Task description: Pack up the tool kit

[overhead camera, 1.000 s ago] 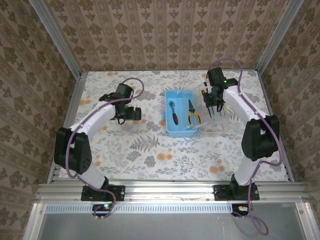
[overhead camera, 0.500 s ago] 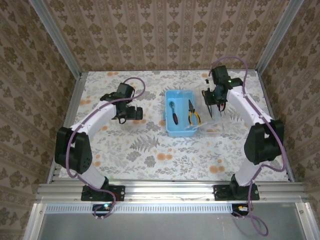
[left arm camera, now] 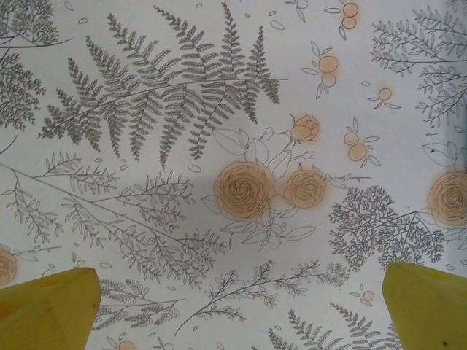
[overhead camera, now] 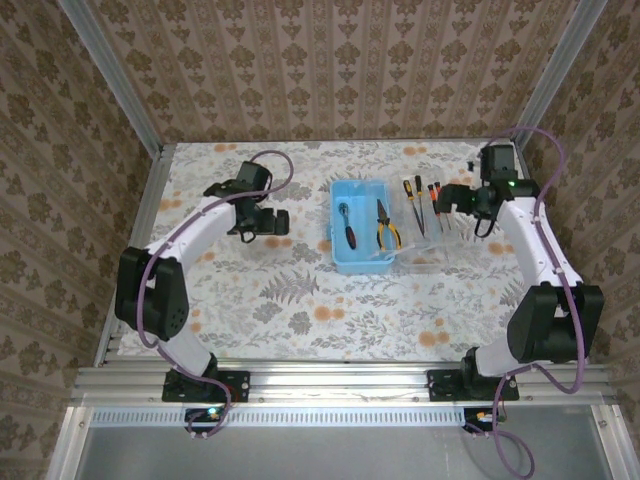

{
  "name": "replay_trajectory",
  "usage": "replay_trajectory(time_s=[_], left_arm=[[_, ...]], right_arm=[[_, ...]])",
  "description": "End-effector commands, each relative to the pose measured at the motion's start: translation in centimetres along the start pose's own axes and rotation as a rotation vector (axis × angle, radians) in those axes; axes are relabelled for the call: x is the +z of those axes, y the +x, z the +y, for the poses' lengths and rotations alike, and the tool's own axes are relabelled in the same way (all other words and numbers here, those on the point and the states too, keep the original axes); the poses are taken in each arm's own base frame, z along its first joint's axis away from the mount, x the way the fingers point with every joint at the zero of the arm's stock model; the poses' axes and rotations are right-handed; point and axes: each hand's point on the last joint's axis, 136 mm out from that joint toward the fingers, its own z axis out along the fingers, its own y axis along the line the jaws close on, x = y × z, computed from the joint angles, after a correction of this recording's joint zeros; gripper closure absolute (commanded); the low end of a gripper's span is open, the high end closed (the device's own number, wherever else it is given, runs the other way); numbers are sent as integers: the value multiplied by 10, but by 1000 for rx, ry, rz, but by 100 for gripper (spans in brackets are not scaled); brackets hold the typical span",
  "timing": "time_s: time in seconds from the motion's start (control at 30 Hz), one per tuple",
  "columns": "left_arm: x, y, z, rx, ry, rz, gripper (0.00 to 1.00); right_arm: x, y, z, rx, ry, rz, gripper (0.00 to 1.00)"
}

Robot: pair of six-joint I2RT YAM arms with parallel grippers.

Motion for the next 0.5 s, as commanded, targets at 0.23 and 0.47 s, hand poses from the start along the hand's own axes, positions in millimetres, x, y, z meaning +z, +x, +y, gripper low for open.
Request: replay_trajectory(time_s=[0.23, 0.47], left_arm=[[7, -7, -15, 43, 35, 10, 0], [14, -10, -26, 62, 42, 24, 0]], right_arm=[[-1, -6, -45, 199, 98, -81, 0], [18, 4, -48, 193, 105, -29, 0]])
